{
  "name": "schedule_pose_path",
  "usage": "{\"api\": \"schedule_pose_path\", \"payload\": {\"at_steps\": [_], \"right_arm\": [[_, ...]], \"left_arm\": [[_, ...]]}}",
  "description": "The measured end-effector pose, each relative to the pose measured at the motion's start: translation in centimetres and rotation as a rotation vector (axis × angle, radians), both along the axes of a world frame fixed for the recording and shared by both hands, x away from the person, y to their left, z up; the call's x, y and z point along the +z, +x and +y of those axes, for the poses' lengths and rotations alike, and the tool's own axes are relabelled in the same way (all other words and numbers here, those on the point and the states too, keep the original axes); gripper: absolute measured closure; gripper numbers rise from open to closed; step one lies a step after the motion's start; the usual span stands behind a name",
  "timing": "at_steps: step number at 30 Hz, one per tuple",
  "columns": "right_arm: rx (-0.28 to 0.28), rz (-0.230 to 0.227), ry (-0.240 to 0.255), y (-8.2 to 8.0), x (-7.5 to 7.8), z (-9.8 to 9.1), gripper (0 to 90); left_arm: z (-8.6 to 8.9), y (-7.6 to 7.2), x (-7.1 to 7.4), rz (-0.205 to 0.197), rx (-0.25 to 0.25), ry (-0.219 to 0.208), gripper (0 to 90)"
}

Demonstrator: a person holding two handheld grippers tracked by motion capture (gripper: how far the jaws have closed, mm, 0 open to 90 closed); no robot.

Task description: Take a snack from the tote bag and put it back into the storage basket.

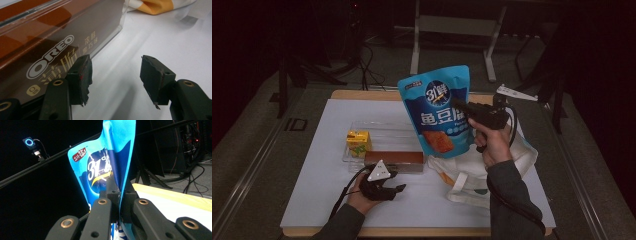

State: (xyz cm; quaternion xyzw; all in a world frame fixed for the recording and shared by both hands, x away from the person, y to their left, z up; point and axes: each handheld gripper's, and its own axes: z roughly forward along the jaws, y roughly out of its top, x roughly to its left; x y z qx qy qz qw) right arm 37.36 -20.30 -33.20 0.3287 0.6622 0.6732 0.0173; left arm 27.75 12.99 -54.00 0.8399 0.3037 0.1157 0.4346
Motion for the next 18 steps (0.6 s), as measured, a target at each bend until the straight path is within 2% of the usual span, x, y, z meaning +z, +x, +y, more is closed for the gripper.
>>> {"api": "schedule_pose_path", "payload": {"at_steps": [11, 18], "right_arm": [[0.008, -0.005, 0.022, 0.6, 0.4, 1.5, 88.5], [0.020, 0.002, 0.005, 1.1, 0.3, 3.2, 88.5]], "left_arm": [[0.0, 0.0, 0.0, -0.003, -0.005, 0.006, 42.2], [0.0, 0.0, 0.0, -0.004, -0.007, 0.007, 42.3]]}}
